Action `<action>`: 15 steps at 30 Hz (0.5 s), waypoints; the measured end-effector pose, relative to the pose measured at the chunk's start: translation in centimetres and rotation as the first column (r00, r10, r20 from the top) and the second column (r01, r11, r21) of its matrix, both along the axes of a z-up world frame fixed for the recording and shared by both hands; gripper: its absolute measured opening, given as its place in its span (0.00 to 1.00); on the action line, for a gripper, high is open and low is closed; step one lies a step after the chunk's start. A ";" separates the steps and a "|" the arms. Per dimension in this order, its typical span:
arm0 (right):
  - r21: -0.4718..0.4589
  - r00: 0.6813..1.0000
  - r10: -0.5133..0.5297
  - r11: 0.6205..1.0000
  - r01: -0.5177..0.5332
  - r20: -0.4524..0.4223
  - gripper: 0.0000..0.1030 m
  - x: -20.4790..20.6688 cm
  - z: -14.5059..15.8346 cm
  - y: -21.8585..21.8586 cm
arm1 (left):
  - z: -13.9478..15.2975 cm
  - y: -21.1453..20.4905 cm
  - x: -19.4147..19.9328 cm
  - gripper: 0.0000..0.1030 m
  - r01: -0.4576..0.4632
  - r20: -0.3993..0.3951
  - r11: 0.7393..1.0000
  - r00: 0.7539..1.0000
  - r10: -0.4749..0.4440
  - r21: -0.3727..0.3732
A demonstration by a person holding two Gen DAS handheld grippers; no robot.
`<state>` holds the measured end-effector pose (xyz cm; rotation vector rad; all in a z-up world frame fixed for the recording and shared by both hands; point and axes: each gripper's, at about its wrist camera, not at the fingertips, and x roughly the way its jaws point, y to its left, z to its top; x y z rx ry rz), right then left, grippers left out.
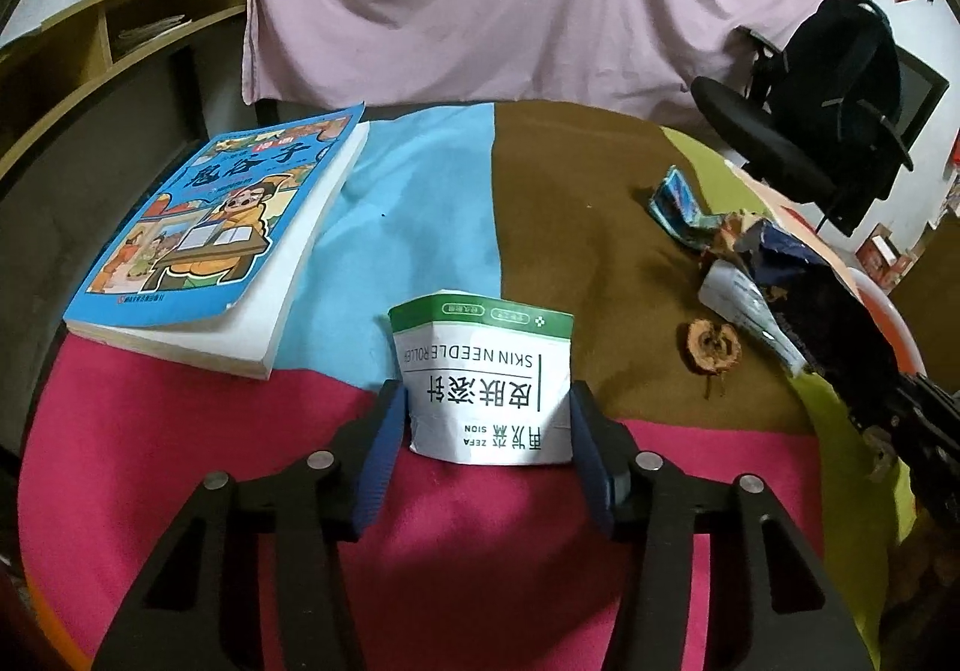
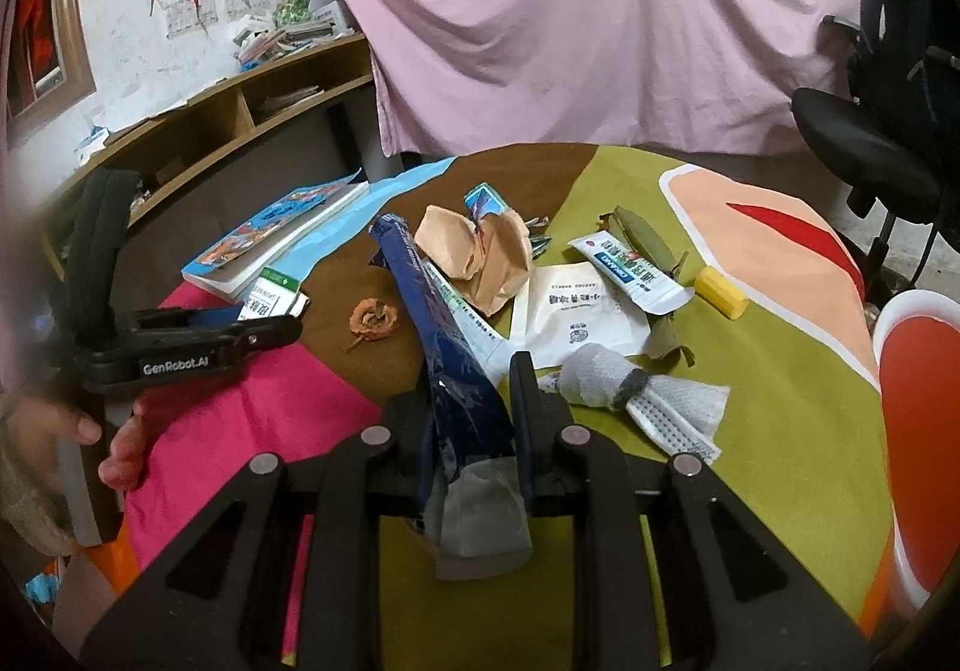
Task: Collect trash
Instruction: 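Lift both held items and carry them over the red bucket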
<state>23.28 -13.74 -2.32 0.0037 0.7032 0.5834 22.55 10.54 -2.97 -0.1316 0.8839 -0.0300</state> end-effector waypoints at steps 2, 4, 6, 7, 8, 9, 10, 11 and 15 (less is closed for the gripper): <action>0.010 1.000 -0.007 1.000 0.007 0.012 0.49 -0.1 0.1 -0.2 | 0.2 -0.3 -0.7 0.44 0.003 0.018 1.000 1.000 -0.002 -0.011; 0.019 0.999 -0.014 1.000 0.014 0.029 0.49 -0.4 0.3 -0.5 | 0.6 -0.6 -1.6 0.44 -0.001 0.043 1.000 0.999 0.002 -0.026; 0.032 0.998 -0.025 0.999 0.024 0.059 0.49 -0.8 0.6 -0.8 | 1.1 -1.1 -2.6 0.44 -0.002 0.077 0.999 0.997 0.005 -0.041; 0.038 0.997 -0.031 0.999 0.028 0.073 0.49 -1.1 0.7 -1.0 | 1.4 -1.5 -3.1 0.44 -0.003 0.094 0.999 0.996 0.007 -0.044; 0.045 0.996 -0.034 0.999 0.030 0.086 0.49 -1.3 0.8 -1.2 | 1.6 -1.9 -3.5 0.44 -0.004 0.111 0.999 0.994 0.009 -0.045; 0.054 0.994 -0.040 0.998 0.035 0.103 0.49 -1.5 1.0 -1.4 | 2.0 -2.2 -3.9 0.44 -0.005 0.130 0.999 0.991 0.011 -0.047; 0.067 0.992 -0.048 0.997 0.040 0.120 0.49 -1.8 1.2 -1.7 | 2.3 -2.6 -4.4 0.44 -0.002 0.152 0.999 0.988 0.009 -0.049; 0.080 0.990 -0.053 0.996 0.042 0.134 0.49 -2.0 1.4 -1.9 | 2.7 -3.1 -4.8 0.44 0.001 0.173 0.999 0.985 0.007 -0.048; 0.174 0.975 -0.098 0.983 0.063 0.198 0.49 -3.2 2.4 -3.8 | 4.6 -5.1 -6.1 0.44 0.022 0.259 0.999 0.966 -0.014 -0.028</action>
